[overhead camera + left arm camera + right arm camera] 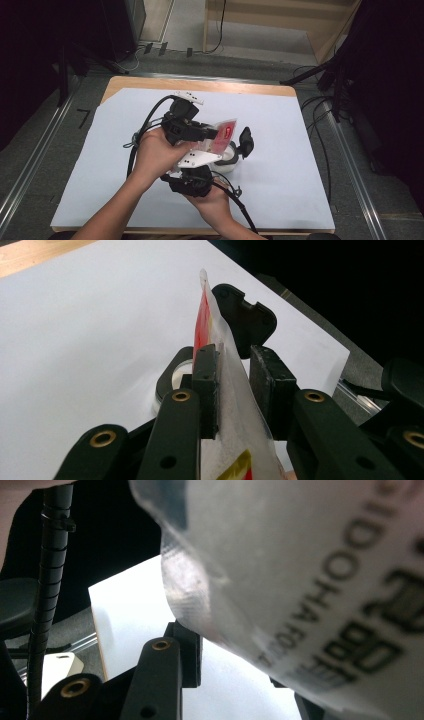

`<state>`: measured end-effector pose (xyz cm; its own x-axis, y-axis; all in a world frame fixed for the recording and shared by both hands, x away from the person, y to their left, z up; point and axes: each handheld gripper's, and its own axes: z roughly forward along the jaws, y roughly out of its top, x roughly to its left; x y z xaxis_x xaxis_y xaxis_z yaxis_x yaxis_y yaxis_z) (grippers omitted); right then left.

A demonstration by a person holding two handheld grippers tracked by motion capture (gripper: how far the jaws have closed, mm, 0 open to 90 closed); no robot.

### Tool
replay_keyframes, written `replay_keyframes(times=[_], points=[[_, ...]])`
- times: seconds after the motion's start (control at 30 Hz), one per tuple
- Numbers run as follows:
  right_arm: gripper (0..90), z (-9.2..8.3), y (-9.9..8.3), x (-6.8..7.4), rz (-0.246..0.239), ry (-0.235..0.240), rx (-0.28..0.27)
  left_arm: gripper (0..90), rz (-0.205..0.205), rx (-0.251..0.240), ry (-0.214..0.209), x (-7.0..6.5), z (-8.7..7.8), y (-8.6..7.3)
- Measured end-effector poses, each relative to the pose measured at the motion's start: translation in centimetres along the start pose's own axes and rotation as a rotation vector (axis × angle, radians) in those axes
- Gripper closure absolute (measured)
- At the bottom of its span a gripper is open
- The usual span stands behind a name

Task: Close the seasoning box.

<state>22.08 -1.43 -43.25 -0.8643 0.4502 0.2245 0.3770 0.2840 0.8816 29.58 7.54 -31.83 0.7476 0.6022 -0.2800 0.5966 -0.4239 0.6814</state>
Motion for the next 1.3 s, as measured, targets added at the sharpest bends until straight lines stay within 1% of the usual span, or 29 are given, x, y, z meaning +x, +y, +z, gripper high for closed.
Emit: replay_keyframes(times=[0.07, 0.13, 0.2, 0.23, 0.4, 0.5, 0.6, 0.73, 0.9, 1.0, 1.07, 1.2, 1.23, 1.3], points=[[65.6, 0.0, 0.0, 0.0, -0.001, 0.001, 0.000, 74.4, -0.001, -0.005, -0.001, 0.0, 0.0, 0.0], [65.8, -0.1, 0.1, 0.0, -0.004, 0.002, 0.000, 74.3, 0.009, -0.009, -0.005, 0.0, -0.1, 0.1], [67.2, -0.2, 0.2, 0.0, -0.014, -0.004, -0.002, 74.3, 0.005, -0.021, -0.008, -0.2, -0.2, 0.1], [67.7, -0.2, 0.2, -0.1, -0.022, -0.004, -0.005, 74.2, 0.006, -0.023, -0.008, -0.1, -0.3, 0.1], [67.7, -0.2, 0.2, -0.1, -0.026, -0.005, -0.005, 74.1, 0.013, -0.024, -0.003, -0.2, -0.3, 0.1], [67.6, -0.2, 0.2, -0.1, -0.030, -0.005, -0.006, 73.9, 0.011, -0.027, -0.007, -0.2, -0.2, 0.1], [66.7, -0.1, 0.1, -0.2, -0.021, -0.003, -0.005, 73.9, 0.011, -0.017, -0.004, -0.1, 0.0, 0.0], [66.1, -0.1, 0.0, -0.1, -0.024, -0.004, -0.005, 73.5, 0.013, -0.016, -0.008, -0.1, -0.1, 0.0], [63.8, 0.0, -0.2, 0.0, -0.038, -0.001, -0.008, 71.5, 0.001, -0.001, -0.015, 0.1, -0.2, -0.1], [62.8, 0.2, -0.4, 0.2, -0.053, -0.003, 0.006, 71.3, -0.002, 0.008, -0.017, 0.5, -0.4, -0.2], [62.7, 0.3, -0.4, 0.2, -0.055, -0.003, 0.010, 71.3, -0.013, 0.010, -0.019, 0.5, -0.4, -0.3], [60.9, 0.4, -0.6, 0.3, -0.063, 0.001, 0.021, 70.9, -0.016, 0.037, -0.025, 0.8, -0.5, -0.4], [60.2, 0.5, -0.7, 0.3, -0.068, 0.005, 0.027, 70.6, -0.026, 0.045, -0.034, 0.9, -0.5, -0.4], [59.6, 0.6, -0.7, 0.4, -0.070, 0.001, 0.032, 70.7, -0.029, 0.051, -0.043, 1.1, -0.6, -0.4]])
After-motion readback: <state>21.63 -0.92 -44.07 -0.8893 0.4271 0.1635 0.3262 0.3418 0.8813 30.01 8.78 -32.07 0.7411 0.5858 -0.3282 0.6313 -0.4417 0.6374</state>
